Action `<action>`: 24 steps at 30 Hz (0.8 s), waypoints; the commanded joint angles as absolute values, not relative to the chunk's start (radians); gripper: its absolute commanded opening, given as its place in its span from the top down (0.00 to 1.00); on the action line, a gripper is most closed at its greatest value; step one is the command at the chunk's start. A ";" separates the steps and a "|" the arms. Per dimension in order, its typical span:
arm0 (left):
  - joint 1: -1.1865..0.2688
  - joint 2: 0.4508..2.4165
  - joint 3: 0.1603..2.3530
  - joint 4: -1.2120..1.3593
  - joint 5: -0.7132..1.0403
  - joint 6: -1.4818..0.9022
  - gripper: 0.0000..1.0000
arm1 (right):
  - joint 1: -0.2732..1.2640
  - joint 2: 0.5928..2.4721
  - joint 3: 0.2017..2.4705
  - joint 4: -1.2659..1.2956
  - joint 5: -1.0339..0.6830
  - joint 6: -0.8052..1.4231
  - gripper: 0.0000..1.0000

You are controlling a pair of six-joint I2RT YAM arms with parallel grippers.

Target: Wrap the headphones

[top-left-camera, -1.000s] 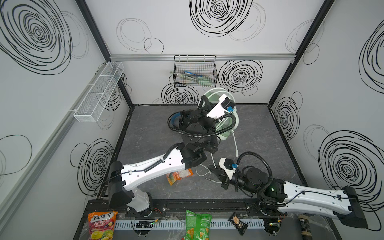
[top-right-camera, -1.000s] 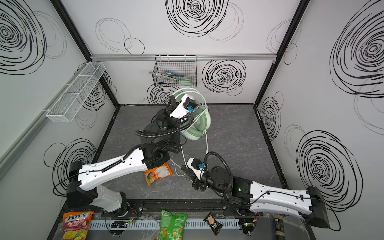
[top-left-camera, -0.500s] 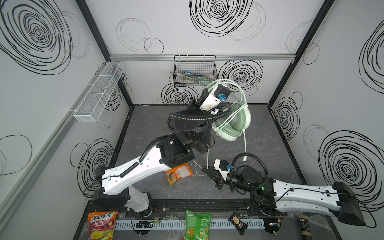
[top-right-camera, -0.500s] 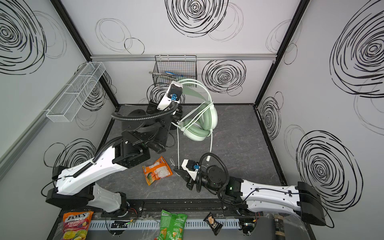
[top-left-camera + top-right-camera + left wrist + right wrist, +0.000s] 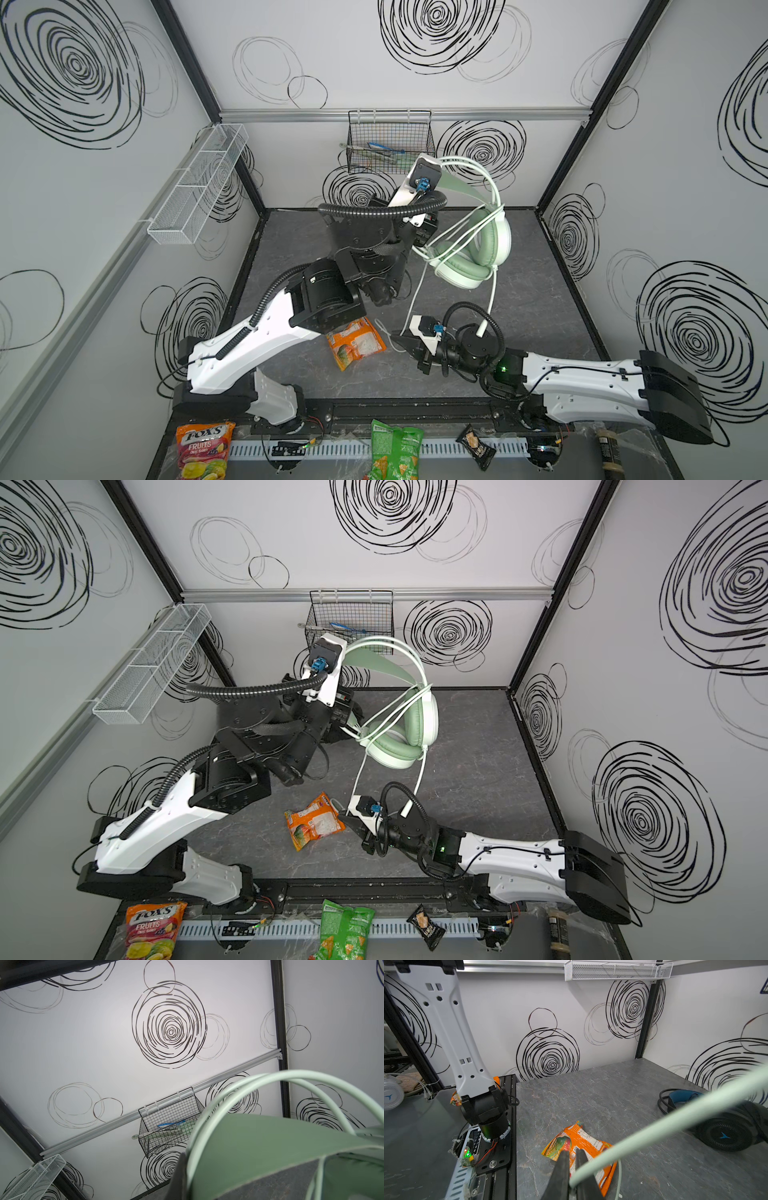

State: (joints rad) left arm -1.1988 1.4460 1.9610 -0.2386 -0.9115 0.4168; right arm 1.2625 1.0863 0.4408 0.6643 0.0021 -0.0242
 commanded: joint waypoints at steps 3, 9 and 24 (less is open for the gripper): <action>-1.196 1.399 2.032 -0.148 -0.866 0.306 1.00 | 1.246 1.151 0.464 0.753 -0.036 -0.013 0.88; -1.187 1.390 2.026 -0.146 -0.875 0.309 1.00 | 1.241 1.213 0.495 0.752 -0.064 -0.005 0.90; -1.032 1.358 2.036 -0.236 -0.670 0.052 1.00 | 1.249 1.337 0.516 0.810 -0.075 0.042 0.84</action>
State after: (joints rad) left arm -1.0363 1.4014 1.9736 -0.3866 -0.7395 0.1844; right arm 1.2442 1.3113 0.4973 0.7773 -0.0494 0.0338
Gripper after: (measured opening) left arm 0.088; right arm 0.152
